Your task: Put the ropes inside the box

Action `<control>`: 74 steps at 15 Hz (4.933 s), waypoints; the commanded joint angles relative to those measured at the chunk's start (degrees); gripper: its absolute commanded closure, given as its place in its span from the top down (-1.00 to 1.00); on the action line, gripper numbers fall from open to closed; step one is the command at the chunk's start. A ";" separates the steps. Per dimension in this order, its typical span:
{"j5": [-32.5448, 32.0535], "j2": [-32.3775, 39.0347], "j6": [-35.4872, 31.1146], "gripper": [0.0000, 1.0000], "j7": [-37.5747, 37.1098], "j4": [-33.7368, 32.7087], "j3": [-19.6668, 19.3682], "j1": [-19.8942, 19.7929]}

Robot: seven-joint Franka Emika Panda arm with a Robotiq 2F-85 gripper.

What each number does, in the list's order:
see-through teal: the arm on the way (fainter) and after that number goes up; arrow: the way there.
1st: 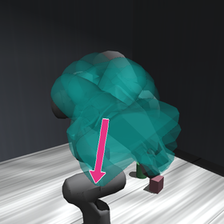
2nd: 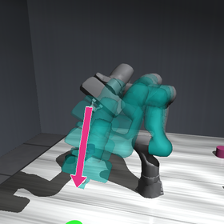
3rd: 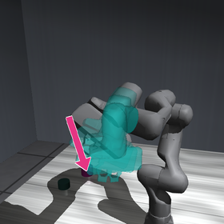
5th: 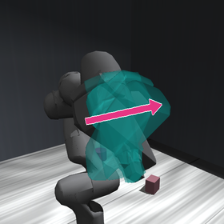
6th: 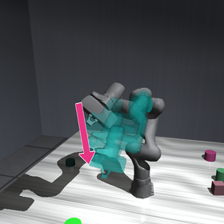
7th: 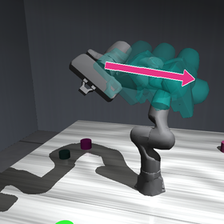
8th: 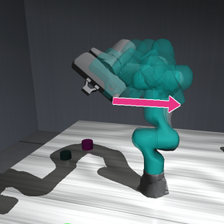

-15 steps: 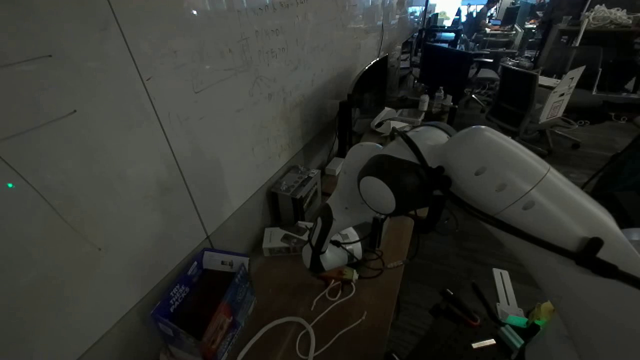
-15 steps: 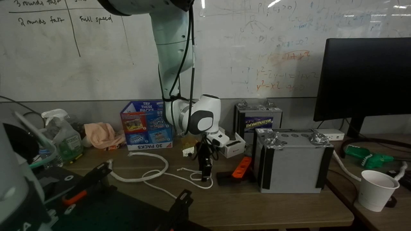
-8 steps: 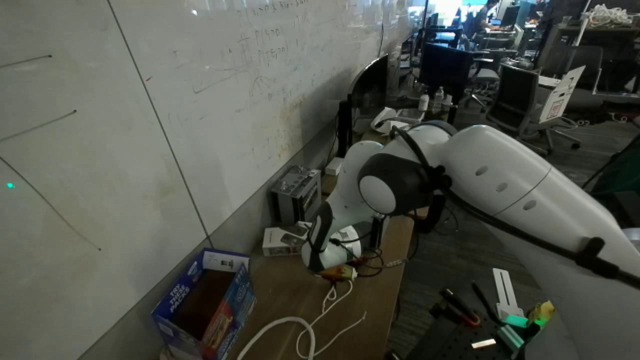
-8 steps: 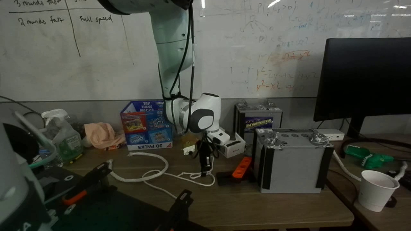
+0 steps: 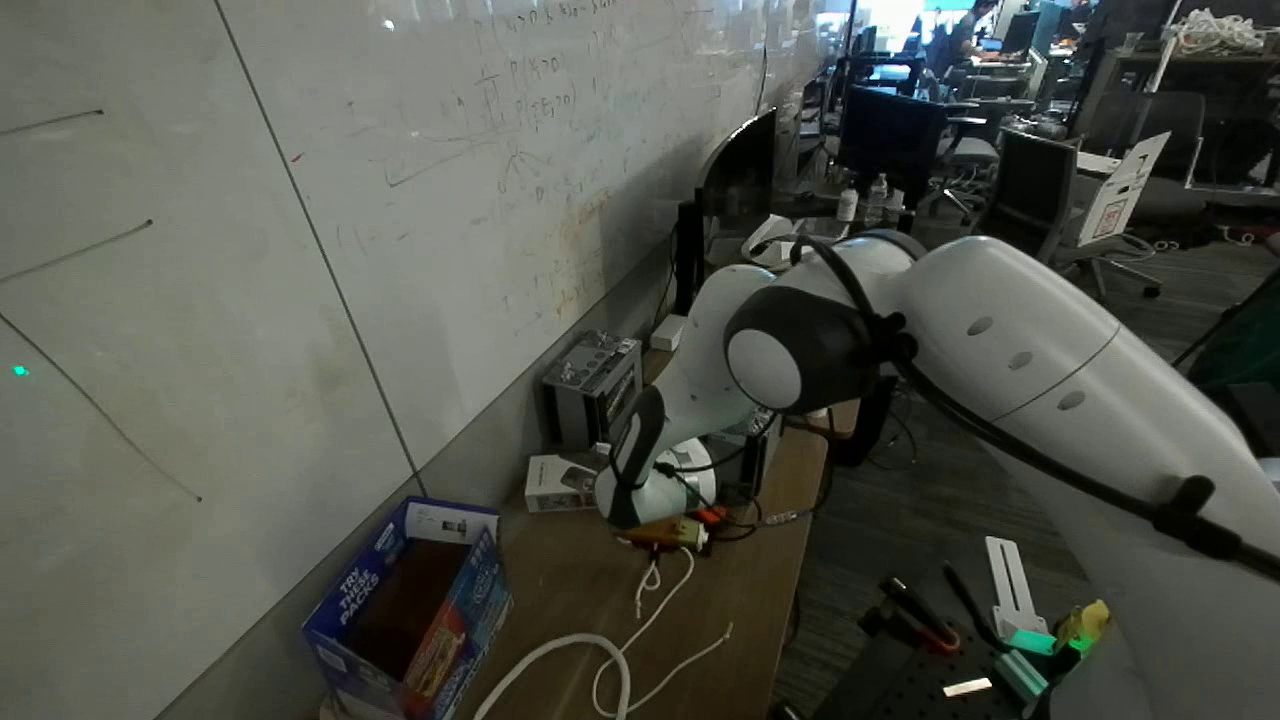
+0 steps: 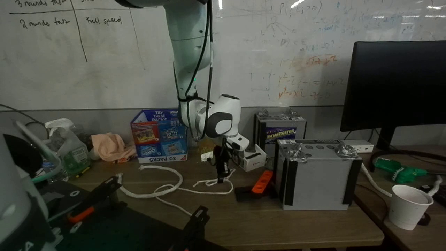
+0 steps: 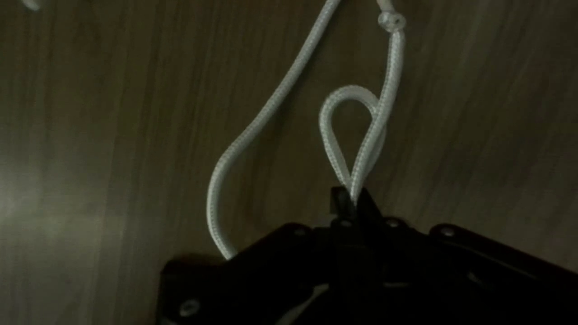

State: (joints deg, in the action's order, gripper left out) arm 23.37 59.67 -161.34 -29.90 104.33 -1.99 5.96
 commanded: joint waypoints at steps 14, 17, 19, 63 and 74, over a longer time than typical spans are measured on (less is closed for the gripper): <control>-4.35 -42.36 15.74 -0.90 7.93 12.71 9.80 4.30; -6.01 -46.02 22.19 -0.91 4.91 8.01 11.13 7.06; -8.37 -46.22 24.77 -0.91 1.34 3.12 11.88 9.35; -4.70 6.87 58.10 -0.49 -3.48 -56.76 10.95 11.60; -8.56 1.30 56.05 1.00 -2.94 -50.14 9.31 11.83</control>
State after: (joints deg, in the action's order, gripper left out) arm 16.74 65.67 -104.53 -34.12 49.14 8.56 17.31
